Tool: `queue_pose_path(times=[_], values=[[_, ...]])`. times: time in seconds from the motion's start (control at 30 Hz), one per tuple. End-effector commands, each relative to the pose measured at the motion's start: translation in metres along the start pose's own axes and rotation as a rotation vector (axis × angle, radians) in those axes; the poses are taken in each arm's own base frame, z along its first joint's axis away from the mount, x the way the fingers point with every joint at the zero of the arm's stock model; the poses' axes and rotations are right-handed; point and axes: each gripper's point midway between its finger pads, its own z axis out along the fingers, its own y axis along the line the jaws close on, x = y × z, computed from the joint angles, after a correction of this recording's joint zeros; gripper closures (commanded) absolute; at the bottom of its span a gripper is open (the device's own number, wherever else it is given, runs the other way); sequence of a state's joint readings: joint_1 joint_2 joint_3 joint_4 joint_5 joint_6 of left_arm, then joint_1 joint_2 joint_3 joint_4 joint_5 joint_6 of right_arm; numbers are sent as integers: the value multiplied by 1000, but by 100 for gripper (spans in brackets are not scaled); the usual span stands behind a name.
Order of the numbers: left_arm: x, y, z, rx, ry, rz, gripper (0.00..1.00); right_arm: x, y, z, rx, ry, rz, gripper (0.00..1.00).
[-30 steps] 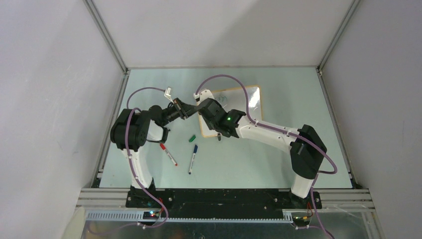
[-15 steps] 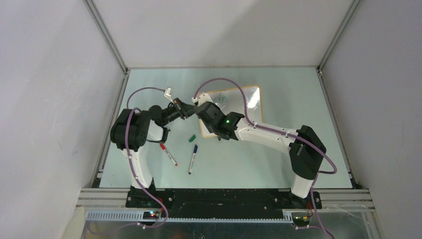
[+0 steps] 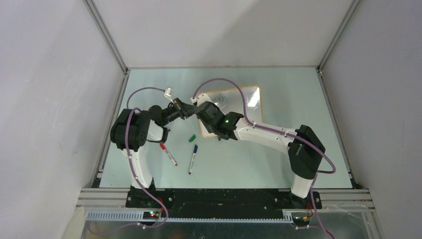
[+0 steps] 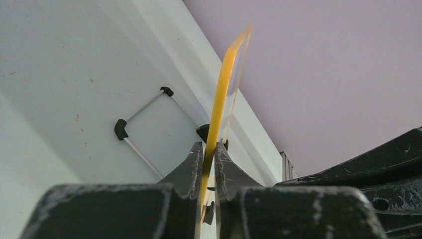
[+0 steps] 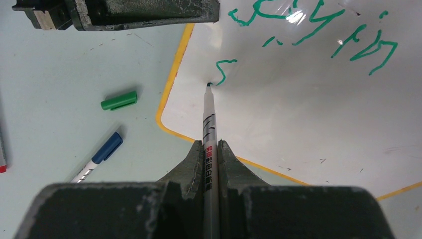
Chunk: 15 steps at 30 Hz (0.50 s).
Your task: Write a sentence on the whiteboard
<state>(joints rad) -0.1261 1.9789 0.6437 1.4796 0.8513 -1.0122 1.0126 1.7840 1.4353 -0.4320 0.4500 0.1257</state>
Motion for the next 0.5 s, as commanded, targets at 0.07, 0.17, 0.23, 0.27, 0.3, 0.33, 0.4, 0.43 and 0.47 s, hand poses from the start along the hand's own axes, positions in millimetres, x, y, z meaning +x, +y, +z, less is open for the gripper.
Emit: queue_pose_path(times=[0.07, 0.17, 0.23, 0.27, 0.3, 0.33, 0.4, 0.43, 0.47], values=[[-11, -12, 5, 53, -15, 60, 100, -21, 9, 0, -32, -48, 11, 100], [-11, -12, 5, 53, -15, 61, 100, -22, 9, -1, -32, -48, 11, 100], [-11, -12, 5, 53, -15, 61, 100, -23, 8, -3, -29, -52, 16, 100], [-11, -12, 5, 53, -17, 61, 100, -25, 7, -5, -31, -58, 20, 100], [-11, -12, 5, 53, -17, 62, 100, -25, 7, -6, -33, -59, 22, 100], [-11, -12, 5, 53, -16, 61, 100, -29, 7, -10, -41, -74, 32, 100], [-11, -12, 5, 52, -17, 60, 100, -34, 5, -17, -53, -100, 47, 100], [-11, -11, 5, 51, -18, 60, 100, -35, 2, -22, -54, -110, 53, 100], [-11, -12, 5, 52, -18, 61, 100, -38, 2, -24, -57, -125, 61, 100]])
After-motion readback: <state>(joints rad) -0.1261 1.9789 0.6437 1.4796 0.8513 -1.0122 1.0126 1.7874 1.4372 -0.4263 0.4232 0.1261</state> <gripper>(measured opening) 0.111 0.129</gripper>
